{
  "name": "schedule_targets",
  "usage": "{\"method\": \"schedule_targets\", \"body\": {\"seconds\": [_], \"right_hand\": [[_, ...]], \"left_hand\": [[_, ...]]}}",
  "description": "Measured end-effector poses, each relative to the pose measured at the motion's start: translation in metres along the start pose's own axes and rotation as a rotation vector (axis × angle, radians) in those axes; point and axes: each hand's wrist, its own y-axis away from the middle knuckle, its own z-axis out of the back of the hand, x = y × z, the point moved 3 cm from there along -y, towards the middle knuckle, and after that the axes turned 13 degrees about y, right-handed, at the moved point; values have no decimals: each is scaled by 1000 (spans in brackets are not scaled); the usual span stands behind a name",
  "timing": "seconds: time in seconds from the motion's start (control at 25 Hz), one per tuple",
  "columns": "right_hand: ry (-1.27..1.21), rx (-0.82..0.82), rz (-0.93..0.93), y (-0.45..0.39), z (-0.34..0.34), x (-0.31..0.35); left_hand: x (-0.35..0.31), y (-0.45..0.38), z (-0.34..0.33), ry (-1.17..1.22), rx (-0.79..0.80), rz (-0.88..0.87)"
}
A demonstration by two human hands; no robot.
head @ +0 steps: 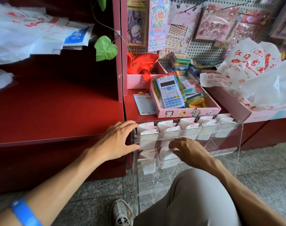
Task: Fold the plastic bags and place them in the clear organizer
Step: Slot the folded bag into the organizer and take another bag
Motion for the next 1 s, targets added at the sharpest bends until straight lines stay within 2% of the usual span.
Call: {"method": "schedule_targets", "body": {"seconds": [0.12, 0.2, 0.32, 0.52, 0.64, 0.76, 0.84, 1.0], "right_hand": [[-20, 46, -52, -5, -1, 1], [7, -5, -51, -15, 10, 9], [18, -154, 24, -39, 45, 35], [-124, -509, 207, -117, 131, 127], [-211, -757, 204, -164, 179, 176], [-268, -888, 207, -210, 221, 220], [-188, -779, 234, -248, 237, 246], [-222, -158, 42, -307, 239, 263]], "left_hand": [[6, 7, 4, 21, 4, -23], [15, 14, 12, 33, -7, -16], [32, 27, 38, 59, -85, 56], [71, 67, 104, 227, -414, 253], [92, 98, 133, 200, -528, 302], [115, 132, 153, 175, -586, 340], [132, 154, 162, 152, -590, 379], [157, 185, 174, 143, -627, 407]]}}
